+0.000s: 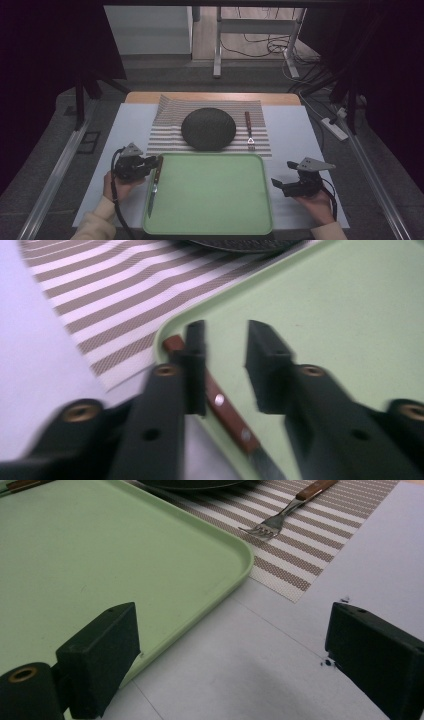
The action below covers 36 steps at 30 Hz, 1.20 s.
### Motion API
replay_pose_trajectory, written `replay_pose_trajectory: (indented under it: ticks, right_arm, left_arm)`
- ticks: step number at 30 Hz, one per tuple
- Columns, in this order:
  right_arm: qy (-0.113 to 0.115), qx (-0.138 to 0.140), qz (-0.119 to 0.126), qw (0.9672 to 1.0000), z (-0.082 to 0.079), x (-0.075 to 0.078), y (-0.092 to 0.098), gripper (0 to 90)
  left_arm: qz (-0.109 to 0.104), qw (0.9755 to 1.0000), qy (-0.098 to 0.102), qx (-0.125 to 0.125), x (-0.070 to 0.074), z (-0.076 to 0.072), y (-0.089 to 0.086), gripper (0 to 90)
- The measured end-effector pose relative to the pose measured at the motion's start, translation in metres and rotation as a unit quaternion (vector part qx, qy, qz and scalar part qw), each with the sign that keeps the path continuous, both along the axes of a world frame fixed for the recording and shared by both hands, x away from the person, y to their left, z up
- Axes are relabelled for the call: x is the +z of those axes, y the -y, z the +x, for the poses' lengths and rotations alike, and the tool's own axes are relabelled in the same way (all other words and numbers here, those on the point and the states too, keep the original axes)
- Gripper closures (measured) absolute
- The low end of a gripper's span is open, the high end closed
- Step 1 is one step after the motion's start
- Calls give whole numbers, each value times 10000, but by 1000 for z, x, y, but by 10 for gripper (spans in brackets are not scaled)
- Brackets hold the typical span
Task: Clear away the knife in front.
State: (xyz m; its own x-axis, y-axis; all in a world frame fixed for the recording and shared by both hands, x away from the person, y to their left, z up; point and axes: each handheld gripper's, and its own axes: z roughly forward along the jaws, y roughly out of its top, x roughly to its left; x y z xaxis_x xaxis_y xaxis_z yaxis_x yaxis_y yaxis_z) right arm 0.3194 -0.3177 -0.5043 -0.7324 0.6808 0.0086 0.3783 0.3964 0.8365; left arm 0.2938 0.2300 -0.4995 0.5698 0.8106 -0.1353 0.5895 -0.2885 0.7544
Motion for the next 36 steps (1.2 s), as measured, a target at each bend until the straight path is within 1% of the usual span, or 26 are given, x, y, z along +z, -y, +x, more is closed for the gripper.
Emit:
replay_pose_trajectory:
  ticks: [1, 3, 5, 7, 12, 14, 18, 23, 36]
  right_arm:
    - [11, 12, 3, 10000, 0, 0, 0, 72]
    - [30, 32, 16, 10000, -1, 0, 0, 73]
    - [47, 53, 38, 10000, -1, 0, 0, 72]
    - [50, 49, 25, 10000, -1, 1, 0, 73]
    - [55, 51, 28, 10000, -1, 0, 0, 73]
    - [57, 56, 32, 10000, -1, 0, 0, 72]
    - [82, 58, 46, 9999, 0, 0, 0, 73]
    - [170, 59, 84, 9998, -2, 1, 0, 74]
    - [213, 88, 86, 9997, -2, 2, 0, 74]
  left_arm:
    - [-15, 10000, -5, 34, 0, -4, -3, 630]
    - [-26, 9998, 37, 179, -1, -11, -7, 524]
    - [-84, 9996, 41, 262, -1, -17, -12, 462]
    - [-76, 9994, 85, 334, -2, -22, -16, 423]
    - [-66, 9990, 69, 435, -5, -33, -25, 346]
    - [-66, 9985, 61, 531, -7, -36, -29, 336]
    - [-84, 9981, 25, 604, -8, -39, -34, 314]
    - [-66, 9986, -21, 518, -9, -38, -30, 302]
    - [-60, 9985, -67, 531, -10, -37, -30, 288]
